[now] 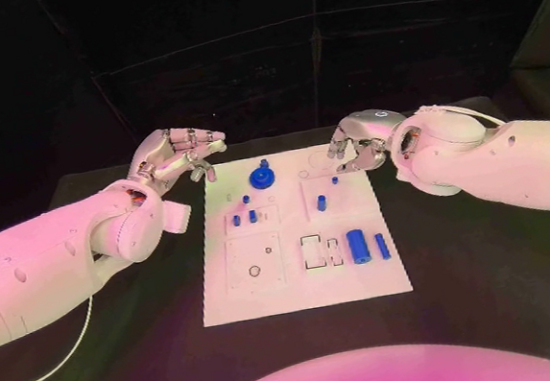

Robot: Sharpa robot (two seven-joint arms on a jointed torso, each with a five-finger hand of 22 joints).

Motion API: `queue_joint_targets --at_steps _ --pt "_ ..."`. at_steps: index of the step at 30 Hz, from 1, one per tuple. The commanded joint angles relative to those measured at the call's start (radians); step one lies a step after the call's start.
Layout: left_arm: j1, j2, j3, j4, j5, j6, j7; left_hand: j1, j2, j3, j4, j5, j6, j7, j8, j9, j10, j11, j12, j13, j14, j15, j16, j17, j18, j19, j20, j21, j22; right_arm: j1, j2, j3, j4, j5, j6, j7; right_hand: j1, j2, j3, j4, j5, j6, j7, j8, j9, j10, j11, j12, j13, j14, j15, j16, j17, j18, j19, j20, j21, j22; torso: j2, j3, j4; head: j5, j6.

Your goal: Assemble the parts on the task board

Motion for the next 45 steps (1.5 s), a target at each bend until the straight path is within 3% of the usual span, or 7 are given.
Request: queue_joint_targets --at_steps 1,6,10,16,27,39,45 --pt "-0.001 -0.005 0.001 0.015 0.116 0.048 0.086 -0.005 0.004 -0.007 -0.002 0.004 -0.007 0.000 0.005 -0.001 -0.007 0.001 0.004 0.001 -0.007 -0.002 -0.008 -0.006 0.020 -0.007 -0.001 -0.005 -0.002 -0.004 0.007 0.001 -0.009 -0.064 0.017 -0.025 -0.002 -0.010 0.007 -0.001 -0.011 -0.006 0.000 -0.008 0.002 -0.007 0.003 -0.005 -0.008 0.014 0.008 0.006 0.001 -0.020 0.000 0.008 0.005 0.002 0.000 -0.0008 0.0032 -0.007 0.004" --pt "-0.003 -0.007 0.000 0.021 0.122 0.047 0.091 -0.003 0.004 -0.008 -0.003 0.003 -0.007 0.000 0.006 -0.001 -0.008 0.001 0.007 0.002 -0.011 -0.002 -0.012 -0.013 0.020 -0.008 -0.001 -0.008 -0.004 -0.015 0.021 0.001 -0.029 -0.057 0.035 -0.013 0.009 -0.006 0.021 -0.010 -0.046 -0.008 0.003 -0.015 0.002 -0.004 0.005 -0.010 -0.029 0.011 0.011 0.009 -0.002 -0.019 -0.004 0.009 0.005 0.002 0.001 0.0017 0.0013 -0.005 0.010" --pt "-0.004 -0.007 0.000 0.022 0.123 0.048 0.091 -0.002 0.004 -0.009 -0.003 0.003 -0.007 0.001 0.007 -0.001 -0.008 0.001 0.009 0.002 -0.014 -0.002 -0.015 -0.019 0.020 -0.009 -0.001 -0.009 -0.005 -0.026 0.039 0.001 -0.048 -0.054 0.047 0.000 0.020 0.001 0.038 -0.019 -0.053 -0.003 0.004 -0.017 0.003 -0.001 0.007 -0.015 -0.046 0.011 0.012 0.018 0.005 -0.020 -0.003 0.009 0.009 0.007 0.001 0.0012 0.0003 -0.003 0.011" --pt "-0.005 -0.004 0.000 0.023 0.124 0.051 0.088 -0.001 0.004 -0.011 -0.004 0.003 -0.007 0.001 0.008 -0.001 -0.009 0.001 0.011 0.002 -0.018 -0.002 -0.019 -0.026 0.020 -0.010 0.000 -0.012 -0.007 -0.037 0.056 0.001 -0.066 -0.051 0.064 0.008 0.025 0.006 0.057 -0.024 -0.056 0.006 0.002 -0.017 0.004 0.007 0.005 -0.017 -0.061 0.015 0.012 0.035 0.019 -0.023 0.004 0.009 0.022 0.023 0.001 0.0014 0.0024 -0.005 0.009" --pt "-0.006 -0.002 0.000 0.019 0.124 0.053 0.079 0.001 0.005 -0.012 -0.004 0.004 -0.007 0.002 0.009 -0.001 -0.010 0.001 0.014 0.003 -0.022 -0.002 -0.023 -0.035 0.020 -0.011 0.000 -0.015 -0.009 -0.047 0.075 0.000 -0.091 -0.050 0.083 0.008 0.025 0.007 0.087 -0.031 -0.059 0.014 0.004 -0.020 0.004 0.019 0.005 -0.021 -0.083 0.015 0.011 0.047 0.025 -0.024 0.007 0.008 0.031 0.034 0.000 0.0012 -0.0001 -0.003 0.008" --pt "-0.006 0.000 0.000 0.015 0.124 0.057 0.072 0.003 0.005 -0.013 -0.006 0.004 -0.007 0.002 0.010 -0.001 -0.011 0.001 0.017 0.003 -0.027 -0.001 -0.028 -0.045 0.020 -0.012 0.000 -0.018 -0.011 -0.054 0.093 0.000 -0.112 -0.045 0.106 0.003 0.028 0.033 0.195 -0.052 -0.105 0.076 -0.006 -0.005 0.009 0.087 -0.008 -0.019 -0.096 0.028 0.001 0.117 0.085 -0.040 0.049 0.002 0.096 0.117 0.001 0.0009 -0.0001 -0.004 0.005" --pt "-0.006 0.001 0.000 0.014 0.124 0.062 0.066 0.006 0.005 -0.014 -0.008 0.004 -0.008 0.002 0.011 -0.001 -0.013 0.002 0.019 0.003 -0.031 -0.001 -0.032 -0.053 0.020 -0.013 0.000 -0.021 -0.013 -0.060 0.099 0.000 -0.120 -0.084 0.118 -0.017 0.024 0.033 0.254 -0.075 -0.115 0.097 -0.009 -0.003 0.008 0.112 -0.013 -0.024 -0.095 0.026 -0.004 0.127 0.087 -0.044 0.060 -0.001 0.118 0.144 0.000 0.0010 0.0001 -0.003 0.004"
